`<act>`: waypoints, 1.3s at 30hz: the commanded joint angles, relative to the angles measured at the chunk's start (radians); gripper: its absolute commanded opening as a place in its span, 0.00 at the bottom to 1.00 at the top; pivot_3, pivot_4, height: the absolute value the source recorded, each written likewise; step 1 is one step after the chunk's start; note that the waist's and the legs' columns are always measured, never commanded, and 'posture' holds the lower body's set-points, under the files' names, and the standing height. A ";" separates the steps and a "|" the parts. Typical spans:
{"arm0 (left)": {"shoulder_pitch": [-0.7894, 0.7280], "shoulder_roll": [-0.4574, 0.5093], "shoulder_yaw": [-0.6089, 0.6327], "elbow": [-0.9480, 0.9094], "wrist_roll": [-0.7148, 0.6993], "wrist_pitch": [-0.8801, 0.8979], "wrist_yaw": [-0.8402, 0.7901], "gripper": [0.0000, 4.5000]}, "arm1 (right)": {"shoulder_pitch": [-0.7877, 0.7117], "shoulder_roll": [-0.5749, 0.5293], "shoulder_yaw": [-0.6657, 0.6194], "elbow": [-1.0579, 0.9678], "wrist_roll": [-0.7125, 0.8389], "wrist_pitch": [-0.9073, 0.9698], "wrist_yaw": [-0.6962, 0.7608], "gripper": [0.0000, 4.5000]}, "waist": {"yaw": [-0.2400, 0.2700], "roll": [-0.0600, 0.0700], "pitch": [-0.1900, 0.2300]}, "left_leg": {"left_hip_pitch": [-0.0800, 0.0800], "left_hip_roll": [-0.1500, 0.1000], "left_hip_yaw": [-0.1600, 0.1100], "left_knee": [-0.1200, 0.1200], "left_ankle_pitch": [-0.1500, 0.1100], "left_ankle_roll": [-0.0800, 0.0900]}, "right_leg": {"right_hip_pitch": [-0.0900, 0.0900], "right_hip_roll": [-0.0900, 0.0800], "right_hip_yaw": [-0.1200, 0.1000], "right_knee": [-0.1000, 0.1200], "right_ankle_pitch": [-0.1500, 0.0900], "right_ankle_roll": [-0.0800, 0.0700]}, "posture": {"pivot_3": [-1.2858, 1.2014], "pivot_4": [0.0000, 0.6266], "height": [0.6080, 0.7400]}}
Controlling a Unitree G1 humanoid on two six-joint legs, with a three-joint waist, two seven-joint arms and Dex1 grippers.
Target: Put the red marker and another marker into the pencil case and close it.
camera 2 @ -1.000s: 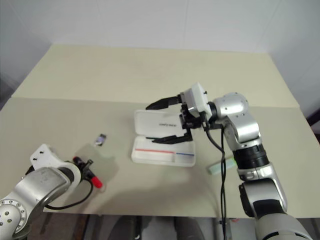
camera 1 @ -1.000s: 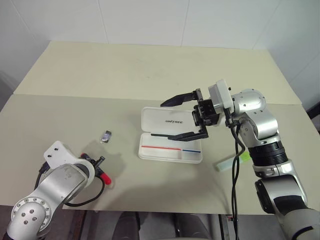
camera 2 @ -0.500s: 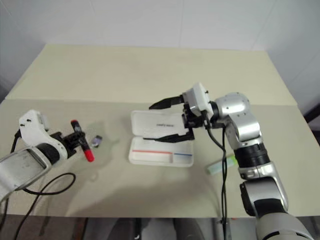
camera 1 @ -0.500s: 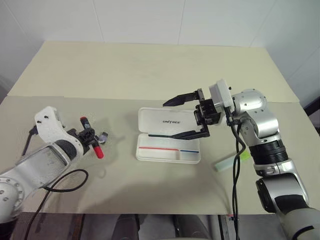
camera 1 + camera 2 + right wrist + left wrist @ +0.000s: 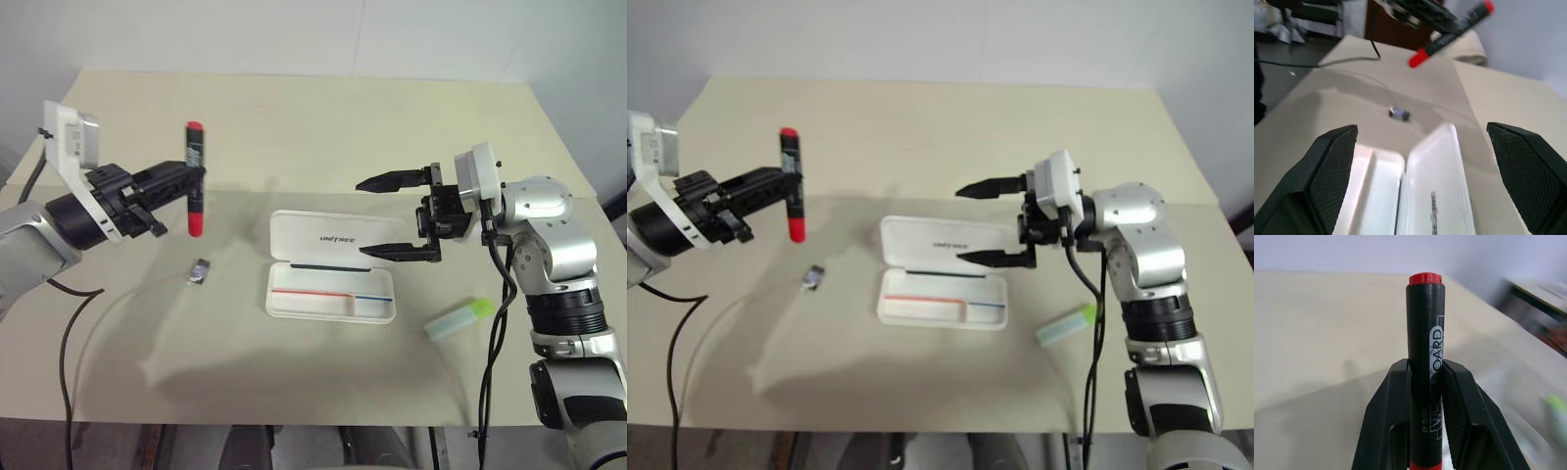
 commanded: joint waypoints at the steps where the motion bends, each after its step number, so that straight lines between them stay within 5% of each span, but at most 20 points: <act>1: -0.043 0.016 -0.081 0.026 0.181 -0.108 -0.350 0.14 | 0.039 -0.055 -0.084 -0.034 -0.001 0.010 -0.062 1.00 | 0.001 0.000 0.000 | 0.000 0.000 0.001 -0.001 0.000 0.000 | -0.001 0.000 0.000 0.000 0.000 0.000 | 0.52 0.24 1.00; 12: -0.398 -0.227 -0.383 0.211 0.562 -0.219 -0.717 0.14 | 0.296 -0.165 -0.235 -0.135 -0.007 0.033 -0.192 1.00 | 0.006 0.000 0.000 | -0.001 0.000 0.002 0.012 -0.005 0.009 | 0.002 0.000 0.003 0.003 0.002 0.005 | 0.52 0.24 1.00; 24: -0.550 -0.538 -0.559 0.364 0.836 -0.240 -0.645 0.14 | 0.474 -0.160 -0.311 -0.348 0.036 0.119 -0.335 1.00 | 0.003 0.000 0.000 | 0.000 -0.001 -0.001 0.027 -0.004 0.013 | 0.004 0.001 0.005 0.019 0.003 0.008 | 0.52 0.24 1.00; 39: -0.632 -0.689 -0.617 0.570 1.092 -0.452 -0.623 0.14 | 0.523 -0.148 -0.309 -0.439 0.079 0.149 -0.426 1.00 | 0.006 0.000 0.000 | 0.000 -0.002 -0.003 0.027 -0.003 0.014 | 0.005 0.001 0.006 0.019 0.004 0.009 | 0.52 0.24 1.00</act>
